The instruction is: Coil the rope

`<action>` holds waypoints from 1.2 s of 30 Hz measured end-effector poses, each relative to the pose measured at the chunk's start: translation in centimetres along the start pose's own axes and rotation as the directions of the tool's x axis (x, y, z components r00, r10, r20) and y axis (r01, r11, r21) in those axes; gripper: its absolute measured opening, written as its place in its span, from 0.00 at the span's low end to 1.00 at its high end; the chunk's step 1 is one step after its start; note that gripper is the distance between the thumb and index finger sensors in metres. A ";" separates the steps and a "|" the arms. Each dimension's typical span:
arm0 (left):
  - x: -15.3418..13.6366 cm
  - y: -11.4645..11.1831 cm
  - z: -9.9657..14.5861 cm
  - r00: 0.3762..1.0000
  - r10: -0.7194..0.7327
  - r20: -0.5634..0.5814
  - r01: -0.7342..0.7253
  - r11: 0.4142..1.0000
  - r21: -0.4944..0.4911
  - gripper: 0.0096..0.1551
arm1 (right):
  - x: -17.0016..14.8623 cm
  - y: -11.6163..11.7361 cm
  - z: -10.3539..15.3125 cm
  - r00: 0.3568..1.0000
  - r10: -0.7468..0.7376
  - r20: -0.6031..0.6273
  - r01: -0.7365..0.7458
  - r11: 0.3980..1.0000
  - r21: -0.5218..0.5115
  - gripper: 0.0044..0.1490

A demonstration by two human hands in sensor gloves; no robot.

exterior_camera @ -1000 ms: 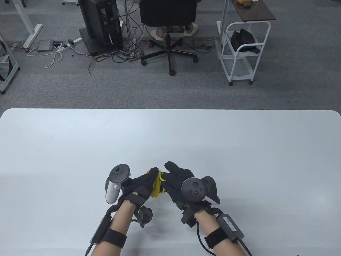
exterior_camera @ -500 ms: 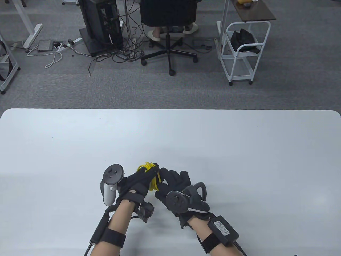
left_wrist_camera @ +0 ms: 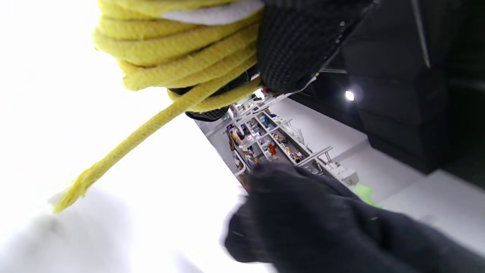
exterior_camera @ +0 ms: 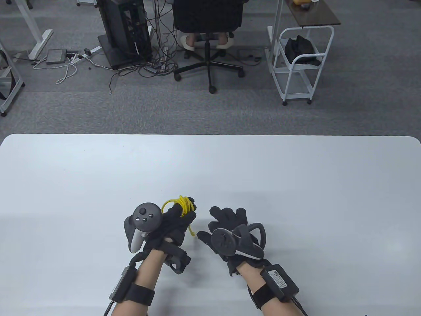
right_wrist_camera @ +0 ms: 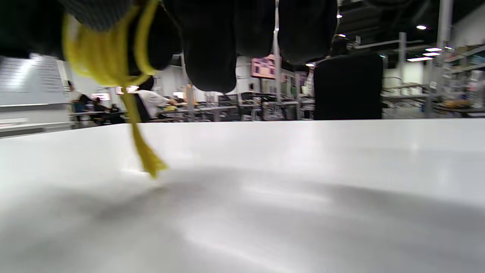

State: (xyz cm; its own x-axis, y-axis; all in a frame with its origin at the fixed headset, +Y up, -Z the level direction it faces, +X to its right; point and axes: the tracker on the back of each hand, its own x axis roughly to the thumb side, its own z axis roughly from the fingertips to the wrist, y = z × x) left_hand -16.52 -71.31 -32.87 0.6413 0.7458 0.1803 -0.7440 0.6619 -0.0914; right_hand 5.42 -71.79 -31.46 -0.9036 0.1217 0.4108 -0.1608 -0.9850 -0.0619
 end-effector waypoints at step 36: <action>5.9 -11.0 4.0 0.051 -0.813 0.579 0.922 0.262 0.286 0.31 | -2.5 -0.4 -0.7 0.907 -0.413 -0.082 0.420 0.898 0.127 0.38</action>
State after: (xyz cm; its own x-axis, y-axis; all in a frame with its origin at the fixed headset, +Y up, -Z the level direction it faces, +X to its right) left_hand -5.26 -74.50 -26.92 0.5293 -0.5441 0.6510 0.3427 0.8390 0.4225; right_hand 7.47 -71.57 -33.13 -0.7857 0.5270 0.3240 -0.4737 -0.8494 0.2328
